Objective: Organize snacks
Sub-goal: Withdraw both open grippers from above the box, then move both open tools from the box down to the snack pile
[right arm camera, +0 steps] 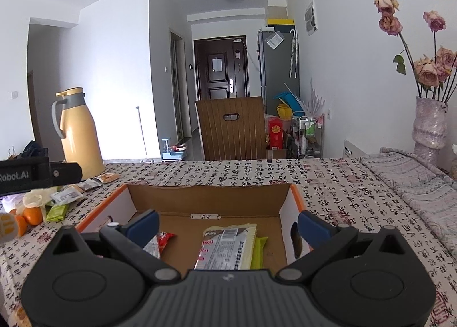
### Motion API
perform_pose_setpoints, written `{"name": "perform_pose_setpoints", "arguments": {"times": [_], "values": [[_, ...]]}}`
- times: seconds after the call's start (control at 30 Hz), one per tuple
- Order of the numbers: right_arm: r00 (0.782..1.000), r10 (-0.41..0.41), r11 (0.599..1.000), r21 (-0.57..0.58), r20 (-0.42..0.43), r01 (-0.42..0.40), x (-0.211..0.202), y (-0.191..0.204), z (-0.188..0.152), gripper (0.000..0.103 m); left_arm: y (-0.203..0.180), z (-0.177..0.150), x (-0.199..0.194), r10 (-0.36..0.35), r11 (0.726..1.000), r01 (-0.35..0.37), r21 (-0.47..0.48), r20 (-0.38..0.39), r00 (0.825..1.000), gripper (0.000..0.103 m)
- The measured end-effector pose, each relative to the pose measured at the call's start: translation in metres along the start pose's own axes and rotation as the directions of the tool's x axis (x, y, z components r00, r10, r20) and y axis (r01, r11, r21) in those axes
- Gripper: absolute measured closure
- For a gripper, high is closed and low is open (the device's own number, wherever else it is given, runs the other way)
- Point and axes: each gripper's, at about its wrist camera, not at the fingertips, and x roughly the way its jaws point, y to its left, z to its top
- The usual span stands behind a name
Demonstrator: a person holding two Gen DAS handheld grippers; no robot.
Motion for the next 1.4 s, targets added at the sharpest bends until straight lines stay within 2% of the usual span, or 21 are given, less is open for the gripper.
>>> {"name": "perform_pose_setpoints", "arguments": {"times": [0.23,0.63,1.0,1.4], "values": [[1.000,-0.002,1.000,-0.006,0.011,0.002,-0.034,-0.001,-0.014,0.000,0.003,-0.011,-0.034,-0.020,1.000,0.020,0.018,0.009,1.000,0.000],[1.000,0.019,1.000,-0.025,0.013,-0.018,-0.083,0.002,-0.044,0.000,0.012,-0.041,-0.074,-0.060,0.997,0.061,0.038,-0.021,0.998,0.000],[1.000,0.020,1.000,-0.017,-0.022,-0.021,-0.106,-0.004,-0.074,0.000,0.025,-0.074,-0.089,-0.075,0.996,0.078,0.041,-0.083,0.994,0.000],[0.996,0.021,1.000,0.005,-0.090,-0.021,-0.117,-0.012,-0.102,0.000,0.049,-0.112,-0.088,-0.045,0.997,0.055,0.057,-0.174,0.984,0.000]]}}
